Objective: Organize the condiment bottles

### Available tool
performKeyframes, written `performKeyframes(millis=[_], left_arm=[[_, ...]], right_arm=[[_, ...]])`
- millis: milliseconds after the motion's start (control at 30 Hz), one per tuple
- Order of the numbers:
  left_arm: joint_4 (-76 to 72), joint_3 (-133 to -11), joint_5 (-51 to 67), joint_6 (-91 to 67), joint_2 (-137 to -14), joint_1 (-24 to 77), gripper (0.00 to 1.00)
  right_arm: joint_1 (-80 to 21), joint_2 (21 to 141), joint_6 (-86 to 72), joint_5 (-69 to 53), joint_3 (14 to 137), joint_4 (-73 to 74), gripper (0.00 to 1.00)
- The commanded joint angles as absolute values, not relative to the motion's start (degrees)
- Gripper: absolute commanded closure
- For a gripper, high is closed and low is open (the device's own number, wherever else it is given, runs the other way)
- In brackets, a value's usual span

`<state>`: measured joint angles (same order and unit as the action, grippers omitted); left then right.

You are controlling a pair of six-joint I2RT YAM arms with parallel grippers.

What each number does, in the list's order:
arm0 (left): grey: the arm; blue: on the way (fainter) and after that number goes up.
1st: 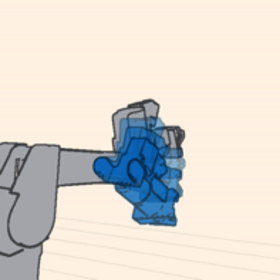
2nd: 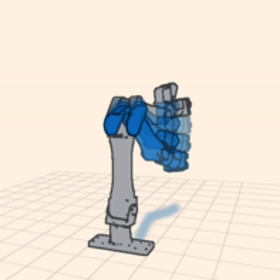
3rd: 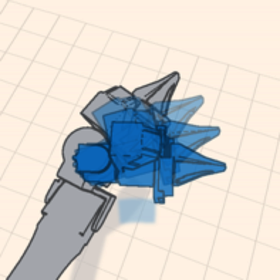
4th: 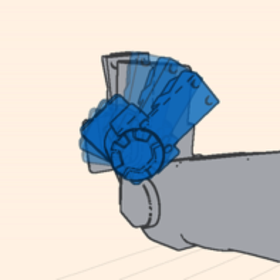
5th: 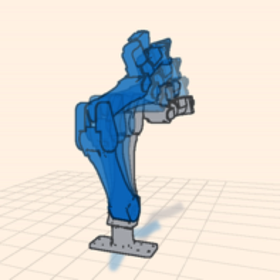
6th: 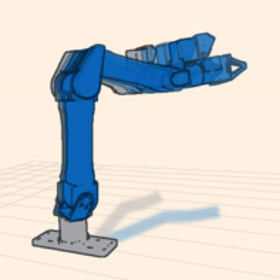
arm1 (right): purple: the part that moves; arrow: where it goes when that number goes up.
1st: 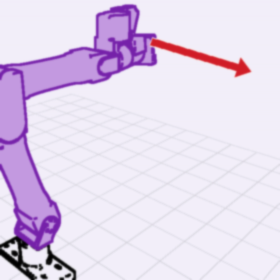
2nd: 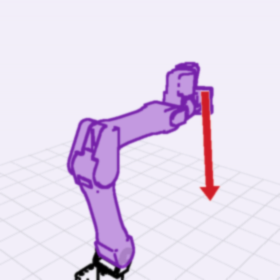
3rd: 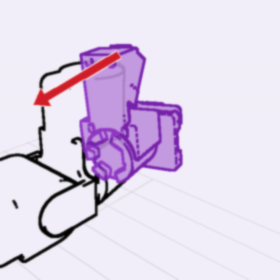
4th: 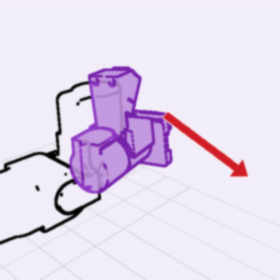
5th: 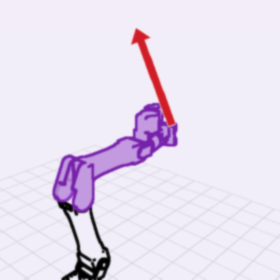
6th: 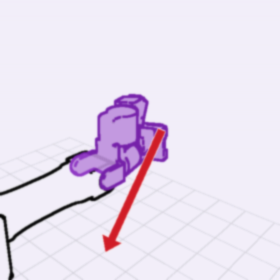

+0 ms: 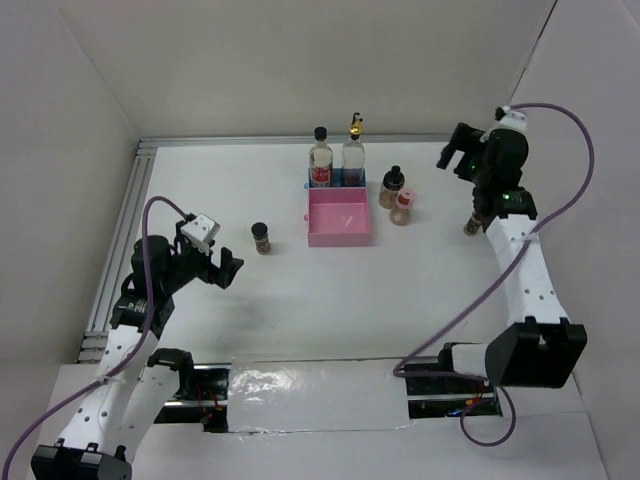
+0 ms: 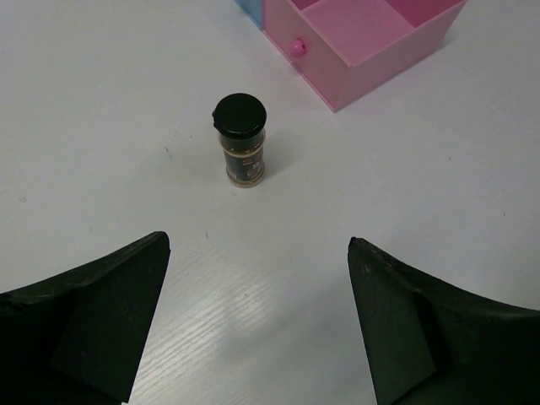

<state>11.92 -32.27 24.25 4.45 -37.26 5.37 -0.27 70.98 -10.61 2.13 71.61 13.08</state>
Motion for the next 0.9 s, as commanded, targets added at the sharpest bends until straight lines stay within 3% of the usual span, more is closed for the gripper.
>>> performKeyframes(millis=[0,367,667,733,867], left_arm=[[9.1,-31.5,23.7,3.6,-36.4,5.1,0.01],[8.1,-30.4,22.9,4.8,-36.6,5.0,0.01],[7.2,-31.0,23.1,5.0,-39.1,3.8,0.01],[7.1,-31.3,23.6,5.0,-39.6,3.3,0.01],[7.1,-31.7,23.8,5.1,-40.1,2.9,0.01]], right_arm=[[7.5,76.9,-18.9,7.6,74.0,26.9,0.00],[11.6,95.9,-16.7,24.7,81.6,32.7,0.00],[13.3,100.6,-16.6,26.2,80.2,31.0,0.00],[14.3,101.0,-15.9,23.1,79.2,29.5,0.03],[15.1,102.3,-15.4,19.3,79.4,26.3,0.18]])
